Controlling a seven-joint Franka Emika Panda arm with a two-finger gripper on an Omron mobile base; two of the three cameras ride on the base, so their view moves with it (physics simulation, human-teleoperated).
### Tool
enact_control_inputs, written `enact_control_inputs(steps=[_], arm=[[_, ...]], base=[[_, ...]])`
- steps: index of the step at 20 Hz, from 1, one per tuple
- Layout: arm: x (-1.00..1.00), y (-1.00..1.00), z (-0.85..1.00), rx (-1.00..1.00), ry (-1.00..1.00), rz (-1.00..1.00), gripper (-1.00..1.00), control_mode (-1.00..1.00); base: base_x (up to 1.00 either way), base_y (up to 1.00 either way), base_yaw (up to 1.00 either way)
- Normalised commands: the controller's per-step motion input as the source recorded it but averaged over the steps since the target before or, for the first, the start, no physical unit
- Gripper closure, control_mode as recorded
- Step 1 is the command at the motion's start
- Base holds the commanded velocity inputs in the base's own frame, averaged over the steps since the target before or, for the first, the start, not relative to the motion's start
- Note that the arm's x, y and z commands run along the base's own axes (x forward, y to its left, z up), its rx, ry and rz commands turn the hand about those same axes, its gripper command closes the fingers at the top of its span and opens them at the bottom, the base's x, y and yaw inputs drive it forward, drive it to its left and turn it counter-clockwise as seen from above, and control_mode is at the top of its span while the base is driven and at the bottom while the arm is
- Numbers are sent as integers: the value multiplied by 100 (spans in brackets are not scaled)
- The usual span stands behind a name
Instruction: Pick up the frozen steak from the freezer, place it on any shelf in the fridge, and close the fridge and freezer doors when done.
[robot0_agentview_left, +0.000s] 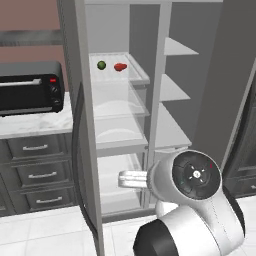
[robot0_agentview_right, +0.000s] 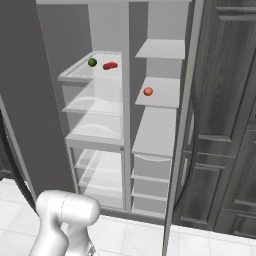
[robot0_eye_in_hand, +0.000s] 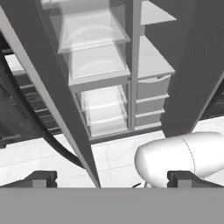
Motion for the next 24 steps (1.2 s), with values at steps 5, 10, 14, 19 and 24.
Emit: enact_control_inputs(steps=[5,10,14,19,24], arm=[[-14,100,0,-1,-35,0,-100,-100],[23,100,-4,0,-24,-4,-100,-100],[97,99,0,-6,-14,-21,-100,-100],[100,71,-17,-8,0,-27,-100,-100],[90,64,-19,-8,0,-25,-100,-100]], base=[[0,0,0],[0,0,0],[0,0,0],[0,0,0],[0,0,0]])
